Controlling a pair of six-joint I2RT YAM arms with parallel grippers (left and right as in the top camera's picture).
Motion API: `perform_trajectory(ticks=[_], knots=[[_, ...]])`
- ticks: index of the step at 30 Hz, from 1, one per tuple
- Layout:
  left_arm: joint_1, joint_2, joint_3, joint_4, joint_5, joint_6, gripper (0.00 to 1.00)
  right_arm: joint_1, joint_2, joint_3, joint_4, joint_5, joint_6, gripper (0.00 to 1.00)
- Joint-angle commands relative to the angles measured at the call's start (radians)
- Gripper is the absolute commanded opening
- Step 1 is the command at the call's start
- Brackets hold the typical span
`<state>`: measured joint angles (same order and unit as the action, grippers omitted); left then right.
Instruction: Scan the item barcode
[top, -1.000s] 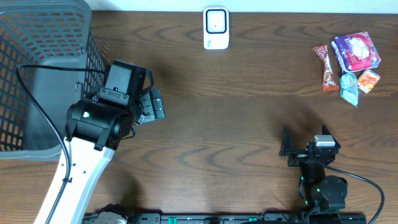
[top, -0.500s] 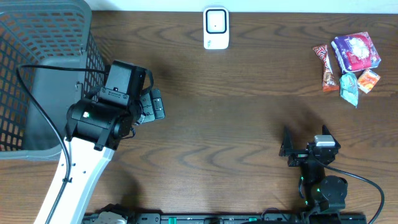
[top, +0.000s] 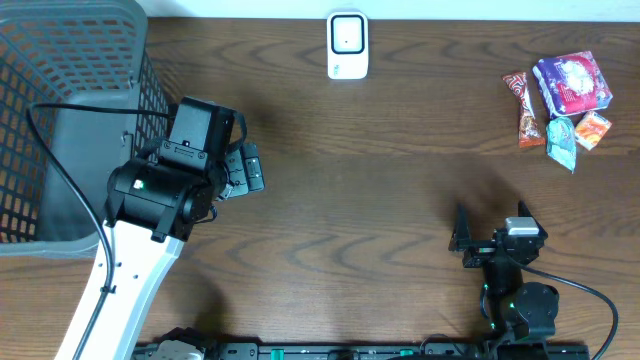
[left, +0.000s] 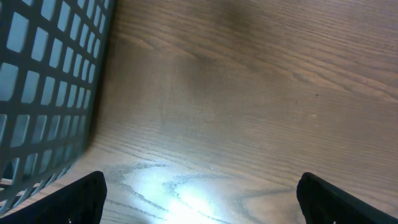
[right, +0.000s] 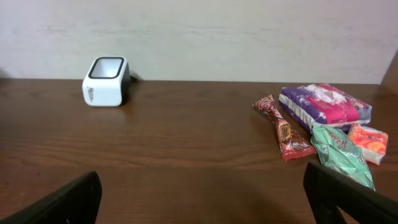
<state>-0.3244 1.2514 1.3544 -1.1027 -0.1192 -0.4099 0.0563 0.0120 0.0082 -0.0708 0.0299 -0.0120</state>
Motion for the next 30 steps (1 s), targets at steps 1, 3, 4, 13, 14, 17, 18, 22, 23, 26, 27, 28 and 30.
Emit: perform_trajectory(ticks=[1,3,4,13,14,17,18,22,23,26,27,28,30], knots=[[0.001,0.006,0.005,-0.005,-0.024,0.019,0.98,-0.016,-0.006,-0.003,-0.003,-0.006,0.007,0.99],[0.001,0.005,0.005,-0.004,-0.024,0.02,0.98,-0.016,-0.006,-0.003,-0.003,-0.006,0.007,0.99],[0.001,0.001,0.004,0.002,-0.024,0.02,0.98,-0.016,-0.006,-0.003,-0.003,-0.006,0.007,0.99],[0.013,-0.151,-0.18,0.201,0.203,0.399,0.98,-0.016,-0.006,-0.003,-0.003,-0.006,0.007,0.99],[0.018,-0.175,-0.212,0.223,0.234,0.432,0.98,-0.016,-0.006,-0.003,-0.003,-0.006,0.007,0.99],[0.044,-0.264,-0.336,0.291,0.273,0.482,0.98,-0.016,-0.006,-0.003,-0.003,-0.006,0.007,0.99],[0.056,-0.291,-0.375,0.31,0.273,0.482,0.98,-0.016,-0.006,-0.003,-0.003,-0.006,0.007,0.99],[0.119,-0.428,-0.55,0.375,0.315,0.481,0.98,-0.016,-0.006,-0.003,-0.003,-0.006,0.007,0.99],[0.139,-0.467,-0.589,0.378,0.325,0.479,0.98,-0.016,-0.006,-0.003,-0.003,-0.006,0.007,0.99],[0.187,-0.589,-0.678,0.339,0.333,0.477,0.98,-0.016,-0.006,-0.003,-0.003,-0.006,0.007,0.99],[0.198,-0.628,-0.701,0.326,0.333,0.477,0.98,-0.016,-0.006,-0.003,-0.003,-0.006,0.007,0.99],[0.211,-0.673,-0.728,0.324,0.332,0.478,0.98,-0.016,-0.006,-0.003,-0.003,-0.006,0.007,0.99],[0.237,-0.764,-0.775,0.327,0.332,0.483,0.98,-0.016,-0.006,-0.003,-0.003,-0.006,0.007,0.99]])
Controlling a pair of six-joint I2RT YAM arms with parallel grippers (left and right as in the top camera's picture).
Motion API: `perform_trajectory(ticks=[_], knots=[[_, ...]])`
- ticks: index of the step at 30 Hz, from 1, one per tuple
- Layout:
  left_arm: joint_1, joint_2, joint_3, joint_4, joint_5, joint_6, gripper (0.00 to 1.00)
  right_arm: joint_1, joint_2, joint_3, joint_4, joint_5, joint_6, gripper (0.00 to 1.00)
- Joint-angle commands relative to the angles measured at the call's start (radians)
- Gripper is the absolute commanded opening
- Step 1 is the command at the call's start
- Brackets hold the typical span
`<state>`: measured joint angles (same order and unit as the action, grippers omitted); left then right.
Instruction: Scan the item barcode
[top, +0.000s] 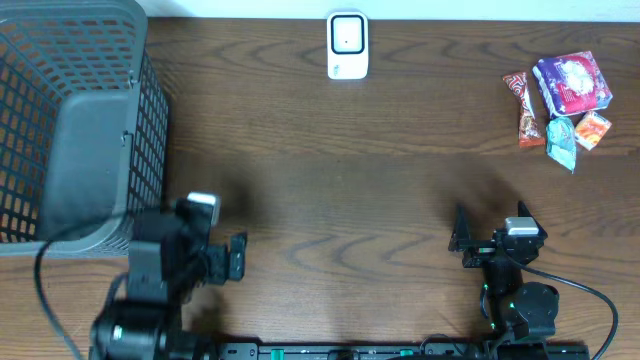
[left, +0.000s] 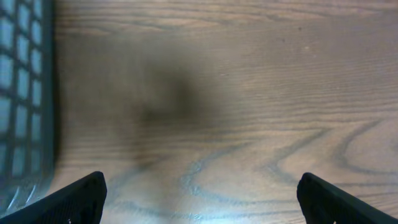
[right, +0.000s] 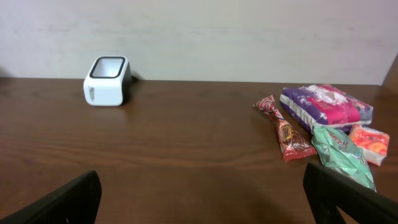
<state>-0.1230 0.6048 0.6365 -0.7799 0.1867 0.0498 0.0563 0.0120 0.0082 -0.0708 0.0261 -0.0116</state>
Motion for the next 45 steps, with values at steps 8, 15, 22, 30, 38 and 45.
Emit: perform_trajectory(ticks=[8,15,22,30,38,45], knots=[[0.048,-0.294,-0.165,0.059,0.028,0.07,0.98,-0.016,-0.006,-0.003,-0.003,-0.002,0.007,0.99],[0.072,-0.469,-0.31,0.204,0.035,0.069,0.98,-0.016,-0.006,-0.003,-0.003,-0.002,0.007,0.99],[0.125,-0.556,-0.433,0.432,0.059,0.07,0.98,-0.016,-0.006,-0.003,-0.003,-0.002,0.007,0.99],[0.141,-0.603,-0.576,0.718,0.119,0.069,0.98,-0.016,-0.006,-0.003,-0.003,-0.002,0.007,0.99],[0.14,-0.603,-0.632,0.826,0.108,0.046,0.98,-0.016,-0.006,-0.003,-0.003,-0.002,0.007,0.99],[0.14,-0.603,-0.632,0.761,0.022,0.001,0.98,-0.016,-0.006,-0.003,-0.003,-0.002,0.007,0.99]])
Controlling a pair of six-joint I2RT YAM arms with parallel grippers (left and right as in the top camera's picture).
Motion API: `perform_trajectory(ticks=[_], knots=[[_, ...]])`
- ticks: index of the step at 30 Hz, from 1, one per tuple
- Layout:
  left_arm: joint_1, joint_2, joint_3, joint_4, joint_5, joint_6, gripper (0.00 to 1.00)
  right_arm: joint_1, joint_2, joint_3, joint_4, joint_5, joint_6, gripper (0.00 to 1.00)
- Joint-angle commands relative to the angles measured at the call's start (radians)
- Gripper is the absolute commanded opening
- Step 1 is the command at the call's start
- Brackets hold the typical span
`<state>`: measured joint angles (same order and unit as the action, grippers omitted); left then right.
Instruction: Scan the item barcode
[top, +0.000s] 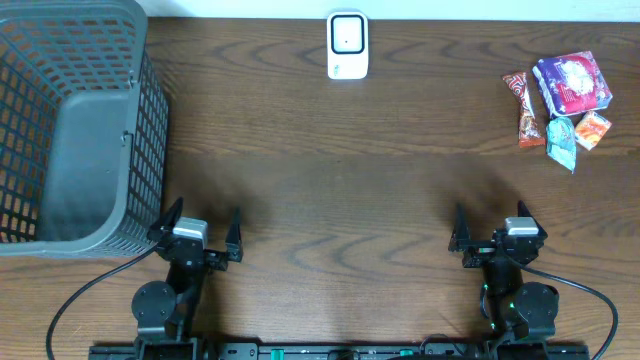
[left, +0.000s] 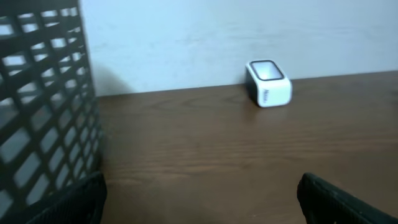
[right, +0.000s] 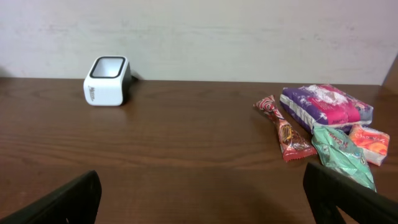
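Observation:
The white barcode scanner (top: 347, 45) stands at the back middle of the table, also seen as a scanner (left: 268, 91) and a scanner (right: 107, 89) in the wrist views. Snack packets lie at the back right: a purple pack (top: 571, 82), a red bar (top: 524, 110), a green packet (top: 561, 140) and an orange one (top: 593, 128). My left gripper (top: 197, 232) is open and empty at the front left. My right gripper (top: 492, 232) is open and empty at the front right, far from the snacks (right: 324, 104).
A large grey mesh basket (top: 70, 120) fills the back left, its wall (left: 43, 112) close beside my left gripper. A pale wall runs behind the table's far edge. Both arm bases sit at the front edge.
My left arm has folded back to the front left edge; its camera now faces level toward the scanner and wall instead of down at the table. The right arm and snacks are unchanged.
My left arm was stretched out beside the basket, gripper open and empty, facing down at the wood. Then it stood nearer the front edge, still facing down. Now it is folded at the front left. The right arm stayed put throughout.

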<state>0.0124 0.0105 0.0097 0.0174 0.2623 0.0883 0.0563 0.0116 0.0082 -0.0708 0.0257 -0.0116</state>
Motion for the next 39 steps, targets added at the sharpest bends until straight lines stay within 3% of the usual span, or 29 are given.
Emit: perform_trajectory(ticks=[1,9,39], knots=[[0.005,-0.009,-0.006,-0.068,-0.058,-0.039,0.98,-0.016,-0.006,-0.003,-0.003,-0.002,0.007,0.99],[0.005,-0.009,-0.006,-0.081,-0.172,-0.136,0.98,-0.016,-0.006,-0.003,-0.003,-0.002,0.007,0.99],[0.004,-0.009,-0.006,-0.08,-0.159,-0.089,0.98,-0.016,-0.006,-0.003,-0.003,-0.002,0.007,0.99]])
